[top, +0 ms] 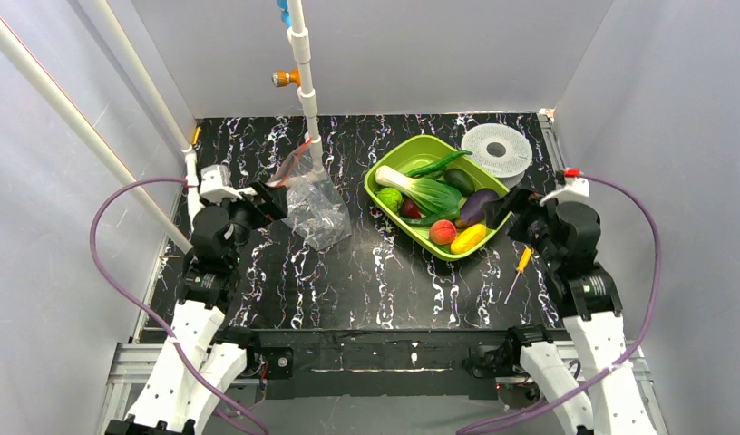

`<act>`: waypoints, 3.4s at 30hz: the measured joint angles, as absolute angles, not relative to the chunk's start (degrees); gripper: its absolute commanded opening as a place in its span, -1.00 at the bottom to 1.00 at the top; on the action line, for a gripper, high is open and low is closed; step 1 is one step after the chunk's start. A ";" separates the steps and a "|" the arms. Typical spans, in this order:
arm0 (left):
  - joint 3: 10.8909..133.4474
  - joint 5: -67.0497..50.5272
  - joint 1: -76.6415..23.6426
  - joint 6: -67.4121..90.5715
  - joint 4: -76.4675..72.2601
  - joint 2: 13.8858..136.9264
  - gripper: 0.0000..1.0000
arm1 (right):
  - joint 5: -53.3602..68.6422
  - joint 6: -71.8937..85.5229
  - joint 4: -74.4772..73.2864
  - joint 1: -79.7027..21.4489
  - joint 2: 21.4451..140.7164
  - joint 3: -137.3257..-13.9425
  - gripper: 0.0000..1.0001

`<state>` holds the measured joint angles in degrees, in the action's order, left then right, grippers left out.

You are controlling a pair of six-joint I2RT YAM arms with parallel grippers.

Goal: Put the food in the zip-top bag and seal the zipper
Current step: Pick up the zipper food storage bag at the center of the board.

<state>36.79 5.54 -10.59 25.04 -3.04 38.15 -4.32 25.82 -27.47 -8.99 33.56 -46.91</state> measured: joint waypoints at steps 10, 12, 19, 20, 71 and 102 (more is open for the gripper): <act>60.83 -1.83 -10.61 20.02 10.81 55.73 0.99 | 6.74 26.36 -23.82 -26.73 54.54 -54.50 1.00; 59.34 -1.81 -10.61 18.91 10.54 55.41 0.99 | 6.32 26.29 -22.48 -31.97 58.66 -56.07 1.00; 48.23 1.80 -10.70 16.84 11.27 49.70 0.99 | 5.03 23.86 -13.92 -42.16 75.97 -63.61 0.92; 48.23 3.00 -10.87 16.58 11.24 49.21 0.99 | 4.83 23.36 -12.98 -42.99 79.41 -65.76 0.91; 57.67 -5.17 -11.09 48.67 42.67 30.25 0.84 | -9.70 -3.55 27.26 -66.11 80.75 -47.41 -0.97; 55.50 -19.34 -11.09 97.39 58.74 45.20 0.92 | -27.01 -29.22 45.66 -75.03 73.48 -34.68 -0.97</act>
